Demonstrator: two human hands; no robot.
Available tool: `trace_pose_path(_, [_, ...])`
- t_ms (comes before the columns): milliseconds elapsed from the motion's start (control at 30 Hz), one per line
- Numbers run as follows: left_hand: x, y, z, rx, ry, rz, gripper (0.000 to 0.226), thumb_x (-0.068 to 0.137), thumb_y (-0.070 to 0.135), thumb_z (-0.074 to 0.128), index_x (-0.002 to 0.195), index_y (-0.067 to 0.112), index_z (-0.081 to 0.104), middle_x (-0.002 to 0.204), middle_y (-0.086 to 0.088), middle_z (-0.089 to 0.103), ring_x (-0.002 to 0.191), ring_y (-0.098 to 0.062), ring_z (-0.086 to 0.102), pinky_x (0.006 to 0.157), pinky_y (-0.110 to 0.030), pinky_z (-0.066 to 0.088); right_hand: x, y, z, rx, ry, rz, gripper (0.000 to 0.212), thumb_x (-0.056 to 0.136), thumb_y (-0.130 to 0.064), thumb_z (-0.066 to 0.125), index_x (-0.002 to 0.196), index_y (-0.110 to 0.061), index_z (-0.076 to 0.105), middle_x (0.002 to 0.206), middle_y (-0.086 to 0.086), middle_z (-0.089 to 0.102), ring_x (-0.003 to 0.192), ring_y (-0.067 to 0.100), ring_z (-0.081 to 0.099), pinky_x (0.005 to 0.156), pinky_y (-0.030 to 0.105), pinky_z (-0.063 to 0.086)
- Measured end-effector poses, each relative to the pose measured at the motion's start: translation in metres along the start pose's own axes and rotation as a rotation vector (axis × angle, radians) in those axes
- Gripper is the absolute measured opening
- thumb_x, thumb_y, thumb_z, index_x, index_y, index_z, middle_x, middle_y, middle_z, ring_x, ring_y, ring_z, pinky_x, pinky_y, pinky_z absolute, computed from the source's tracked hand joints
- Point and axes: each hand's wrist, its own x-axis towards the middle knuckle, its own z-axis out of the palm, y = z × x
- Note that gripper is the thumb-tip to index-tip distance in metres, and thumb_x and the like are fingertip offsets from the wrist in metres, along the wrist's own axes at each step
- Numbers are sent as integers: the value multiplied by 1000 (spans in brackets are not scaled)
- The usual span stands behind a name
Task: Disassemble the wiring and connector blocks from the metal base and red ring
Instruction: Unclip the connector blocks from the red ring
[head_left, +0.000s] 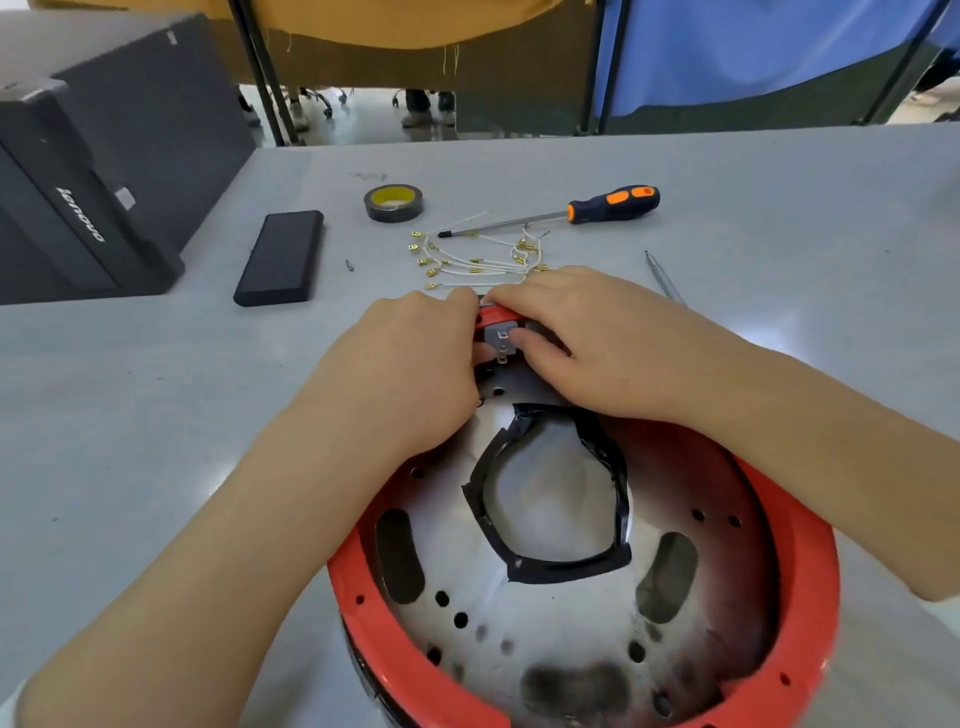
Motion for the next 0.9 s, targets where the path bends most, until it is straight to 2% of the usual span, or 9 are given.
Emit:
trace_pose_path(100, [1, 1, 0, 38, -4, -11, 19, 89, 27, 48, 87, 22, 29, 63, 4, 25, 52, -11, 19, 45, -30, 16, 1, -2, 1, 2, 27, -4, 30, 95, -23, 42, 121, -15, 55, 113, 4, 62, 106, 25, 53, 89, 45, 43])
trace_pose_path(200, [-1, 1, -1, 32, -3, -12, 18, 89, 26, 48, 87, 21, 30, 63, 4, 24, 52, -11, 19, 44, -28, 15, 0, -3, -1, -2, 26, -6, 28, 95, -21, 43, 119, -12, 56, 112, 5, 62, 105, 26, 53, 88, 44, 42])
trace_pose_path(300, [-6, 2, -3, -18, -3, -21, 15, 93, 28, 44, 89, 20, 32, 68, -3, 41, 52, -15, 25, 46, -31, 18, -4, -7, -6, 15, -2, 0, 28, 96, -20, 43, 120, -13, 56, 114, 5, 62, 105, 24, 53, 88, 39, 40])
trace_pose_path(367, [-9, 4, -7, -43, -19, -13, 15, 94, 31, 43, 103, 19, 40, 90, -11, 58, 62, -24, 37, 55, -33, 28, -6, -11, -10, 42, -11, 17, 31, 94, -18, 45, 123, -16, 56, 117, 3, 63, 107, 22, 54, 88, 38, 42])
trace_pose_path(433, [-16, 6, -10, -46, -32, -18, 20, 95, 34, 42, 110, 20, 43, 101, -13, 61, 73, -29, 42, 61, -33, 30, -9, -16, -13, 61, -27, 32, 31, 92, -18, 47, 121, -16, 57, 114, 2, 63, 104, 22, 55, 86, 40, 44])
trace_pose_path(533, [-36, 10, -8, -31, -14, -44, 20, 95, 37, 43, 92, 19, 36, 87, -10, 55, 67, -26, 36, 56, -34, 25, -22, -24, -11, 70, -48, 27, 30, 89, -22, 50, 117, -14, 58, 107, 4, 64, 99, 25, 56, 83, 43, 46])
trace_pose_path(633, [-51, 13, -6, -44, -45, -61, 25, 94, 39, 43, 83, 20, 29, 68, -1, 39, 64, -25, 33, 55, -34, 25, -38, -31, -6, 56, 0, -1, 40, 90, -27, 52, 129, -18, 53, 108, 3, 63, 103, 22, 54, 85, 40, 45])
trace_pose_path(700, [-53, 15, -11, -41, -79, -63, 25, 94, 38, 43, 83, 21, 28, 65, 3, 30, 61, -22, 31, 53, -34, 23, -43, -33, -4, 41, 20, -11, 46, 91, -28, 51, 137, -20, 47, 110, 1, 61, 105, 21, 53, 85, 40, 45])
trace_pose_path(900, [-59, 18, -10, 77, 8, -1, 20, 92, 26, 42, 85, 19, 25, 82, -3, 50, 59, -22, 29, 51, -33, 19, -45, -36, -4, 0, 46, 2, 46, 89, -32, 49, 136, -30, 46, 115, -7, 60, 109, 17, 51, 81, 41, 49])
